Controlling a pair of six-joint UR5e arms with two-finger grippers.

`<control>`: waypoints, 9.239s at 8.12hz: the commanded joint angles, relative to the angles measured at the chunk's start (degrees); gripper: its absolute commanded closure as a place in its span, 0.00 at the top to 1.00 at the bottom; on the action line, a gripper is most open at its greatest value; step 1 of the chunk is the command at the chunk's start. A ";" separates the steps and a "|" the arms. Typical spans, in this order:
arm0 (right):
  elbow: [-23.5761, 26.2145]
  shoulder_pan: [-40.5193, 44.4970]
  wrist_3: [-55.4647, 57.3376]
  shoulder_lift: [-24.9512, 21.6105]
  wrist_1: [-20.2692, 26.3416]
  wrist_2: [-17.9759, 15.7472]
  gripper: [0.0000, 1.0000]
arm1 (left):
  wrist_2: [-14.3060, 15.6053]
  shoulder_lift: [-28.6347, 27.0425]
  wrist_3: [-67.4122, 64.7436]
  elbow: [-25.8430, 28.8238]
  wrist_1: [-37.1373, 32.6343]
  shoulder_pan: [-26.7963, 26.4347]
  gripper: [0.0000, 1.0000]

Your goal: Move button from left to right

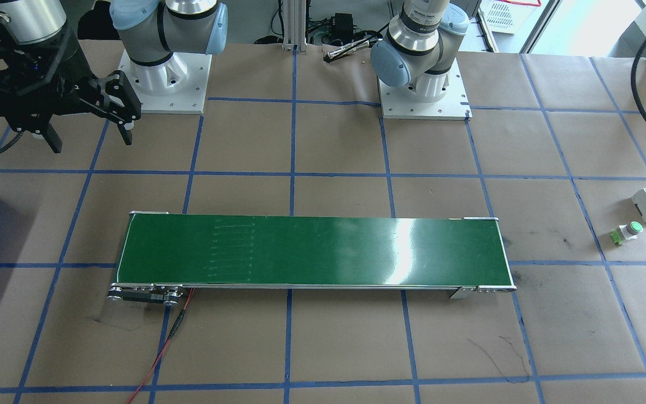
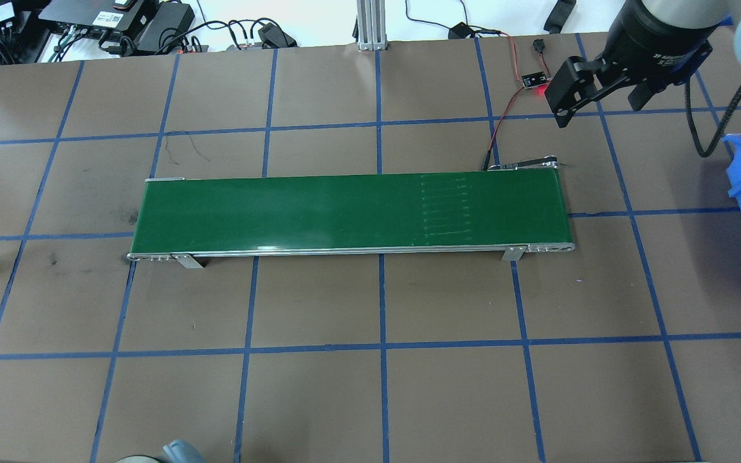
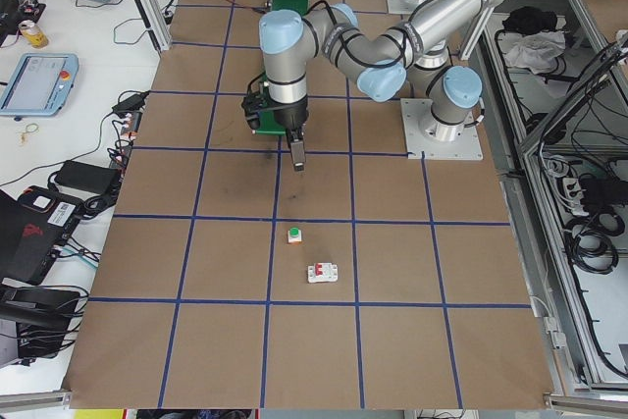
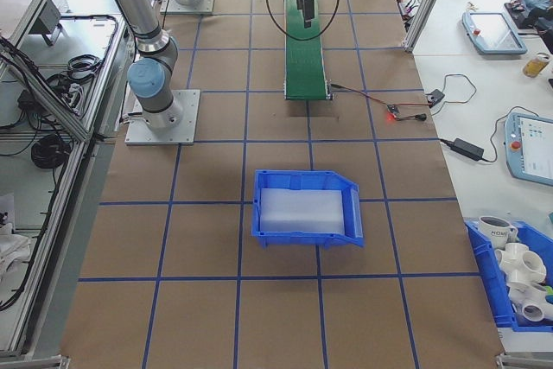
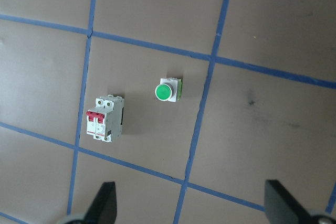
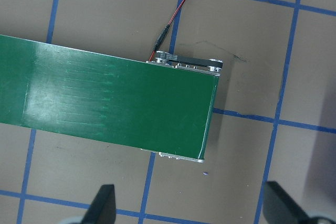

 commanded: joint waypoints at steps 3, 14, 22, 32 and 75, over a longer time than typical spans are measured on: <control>0.00 0.00 0.00 -0.02 0.20 0.00 1.00 | -7.89 -12.05 7.62 -1.05 6.90 11.31 1.00; 0.09 0.00 0.00 -0.02 0.29 0.00 1.00 | -15.63 -24.55 7.29 -0.88 13.45 11.05 1.00; 0.09 0.00 -0.09 -0.02 0.37 0.00 1.00 | -15.54 -26.50 6.94 -0.88 13.36 11.05 0.00; 0.09 -0.09 -0.09 0.06 0.46 0.00 1.00 | -16.50 -10.40 -5.96 -0.70 10.11 -17.84 0.00; 12.04 1.66 22.85 15.18 -22.39 6.15 0.97 | -17.30 9.37 -16.97 -6.24 -16.88 -35.09 1.00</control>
